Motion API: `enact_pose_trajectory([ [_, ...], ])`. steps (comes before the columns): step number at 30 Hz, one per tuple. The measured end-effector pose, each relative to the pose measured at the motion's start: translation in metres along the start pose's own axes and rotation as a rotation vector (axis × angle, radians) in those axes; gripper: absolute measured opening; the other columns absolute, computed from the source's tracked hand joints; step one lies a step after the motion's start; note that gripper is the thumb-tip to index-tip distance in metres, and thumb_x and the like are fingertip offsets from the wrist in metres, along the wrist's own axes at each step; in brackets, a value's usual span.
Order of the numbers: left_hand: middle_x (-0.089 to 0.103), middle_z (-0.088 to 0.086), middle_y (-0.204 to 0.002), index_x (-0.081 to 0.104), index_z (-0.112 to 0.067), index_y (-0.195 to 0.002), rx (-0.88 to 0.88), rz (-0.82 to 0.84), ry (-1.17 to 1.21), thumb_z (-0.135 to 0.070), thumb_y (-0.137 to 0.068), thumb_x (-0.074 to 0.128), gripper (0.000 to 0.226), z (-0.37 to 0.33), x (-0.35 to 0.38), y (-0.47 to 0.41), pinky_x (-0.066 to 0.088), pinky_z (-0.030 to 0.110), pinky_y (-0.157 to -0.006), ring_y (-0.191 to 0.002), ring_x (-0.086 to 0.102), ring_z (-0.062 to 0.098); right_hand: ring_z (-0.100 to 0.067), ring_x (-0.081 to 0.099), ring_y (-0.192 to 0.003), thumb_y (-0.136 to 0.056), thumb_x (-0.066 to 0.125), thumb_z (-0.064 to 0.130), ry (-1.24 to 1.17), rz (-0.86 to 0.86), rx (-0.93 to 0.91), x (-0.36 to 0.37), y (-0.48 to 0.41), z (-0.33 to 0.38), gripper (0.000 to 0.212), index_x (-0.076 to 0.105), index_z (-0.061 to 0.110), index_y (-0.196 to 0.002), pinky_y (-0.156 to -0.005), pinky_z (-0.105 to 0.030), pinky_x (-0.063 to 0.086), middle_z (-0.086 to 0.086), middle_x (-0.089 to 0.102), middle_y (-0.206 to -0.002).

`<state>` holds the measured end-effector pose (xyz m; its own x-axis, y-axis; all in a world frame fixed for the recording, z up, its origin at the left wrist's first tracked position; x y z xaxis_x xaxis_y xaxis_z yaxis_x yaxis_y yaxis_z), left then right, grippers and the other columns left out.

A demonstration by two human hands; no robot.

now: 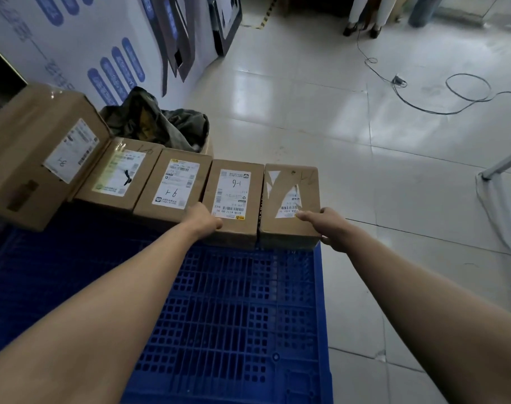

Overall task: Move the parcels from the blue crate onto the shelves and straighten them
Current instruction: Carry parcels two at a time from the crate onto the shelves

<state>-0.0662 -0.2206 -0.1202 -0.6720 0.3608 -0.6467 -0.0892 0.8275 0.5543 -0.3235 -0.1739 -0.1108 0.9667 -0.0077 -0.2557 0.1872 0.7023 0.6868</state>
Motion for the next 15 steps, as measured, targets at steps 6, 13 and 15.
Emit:
enact_pose_trajectory([
  [6, 0.058, 0.011, -0.125, 0.049, -0.011, -0.105, -0.08, 0.07, 0.2, -0.02, -0.086, 0.066, 0.027, 0.009, 0.008, -0.022, 0.041, 0.033, -0.076, -0.094, 0.05, 0.02, -0.018, 0.057, -0.083, -0.087, 0.063, 0.044, -0.081, 0.042, 0.113, -0.001, -0.026, -0.017, 0.04, 0.046, 0.019, -0.113, -0.084, -0.043, 0.055, -0.001, 0.057, -0.097],
  [13, 0.046, 0.01, -0.139, 0.036, -0.01, -0.139, -0.16, 0.151, 0.39, -0.034, -0.081, 0.067, 0.07, 0.005, 0.02, -0.031, 0.038, 0.047, -0.103, -0.125, 0.044, 0.031, -0.03, 0.059, -0.1, -0.078, 0.07, 0.043, -0.224, 0.053, 0.115, -0.011, -0.035, -0.03, 0.07, 0.032, 0.02, -0.131, -0.061, -0.039, 0.053, -0.011, 0.054, -0.12],
  [15, 0.047, 0.011, -0.136, 0.028, -0.011, -0.141, -0.161, 0.14, 0.464, -0.033, -0.078, 0.069, 0.078, 0.003, 0.019, -0.029, 0.04, 0.052, -0.101, -0.12, 0.046, 0.032, -0.036, 0.055, -0.113, -0.077, 0.069, 0.046, -0.253, 0.09, 0.11, -0.019, -0.031, -0.034, 0.072, 0.034, 0.02, -0.135, -0.083, -0.047, 0.049, -0.015, 0.053, -0.128],
])
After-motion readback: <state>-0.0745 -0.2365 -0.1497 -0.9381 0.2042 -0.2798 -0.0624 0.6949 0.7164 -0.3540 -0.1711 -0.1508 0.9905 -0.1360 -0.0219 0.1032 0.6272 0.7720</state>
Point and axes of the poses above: each hand's wrist, its own y-axis away from the middle knuckle, its own x-axis out of the palm, z = x × y, the point moved 2 cm from there along -y, towards the middle knuckle
